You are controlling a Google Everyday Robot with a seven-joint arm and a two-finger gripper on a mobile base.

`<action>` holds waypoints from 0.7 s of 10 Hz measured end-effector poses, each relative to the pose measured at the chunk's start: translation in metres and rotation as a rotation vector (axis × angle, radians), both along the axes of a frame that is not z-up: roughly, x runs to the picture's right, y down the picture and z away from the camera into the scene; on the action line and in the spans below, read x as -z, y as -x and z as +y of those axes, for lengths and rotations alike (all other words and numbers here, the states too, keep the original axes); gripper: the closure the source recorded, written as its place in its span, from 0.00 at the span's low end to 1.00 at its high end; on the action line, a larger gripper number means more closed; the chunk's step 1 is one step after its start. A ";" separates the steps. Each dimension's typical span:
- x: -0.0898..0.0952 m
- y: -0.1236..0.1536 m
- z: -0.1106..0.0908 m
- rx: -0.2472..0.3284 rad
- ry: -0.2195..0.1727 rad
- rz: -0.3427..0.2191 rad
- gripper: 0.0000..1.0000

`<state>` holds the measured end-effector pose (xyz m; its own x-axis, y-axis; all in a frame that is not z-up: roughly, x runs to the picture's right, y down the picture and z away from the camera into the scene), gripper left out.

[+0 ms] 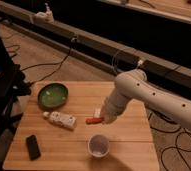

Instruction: Place the pepper in the ceramic cup

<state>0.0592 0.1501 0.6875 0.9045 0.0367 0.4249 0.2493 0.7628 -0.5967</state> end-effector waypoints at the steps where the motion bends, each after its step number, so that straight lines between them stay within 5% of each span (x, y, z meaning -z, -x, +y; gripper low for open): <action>1: 0.000 0.001 0.000 0.001 0.000 -0.002 1.00; 7: 0.000 0.002 -0.001 0.002 0.000 -0.003 1.00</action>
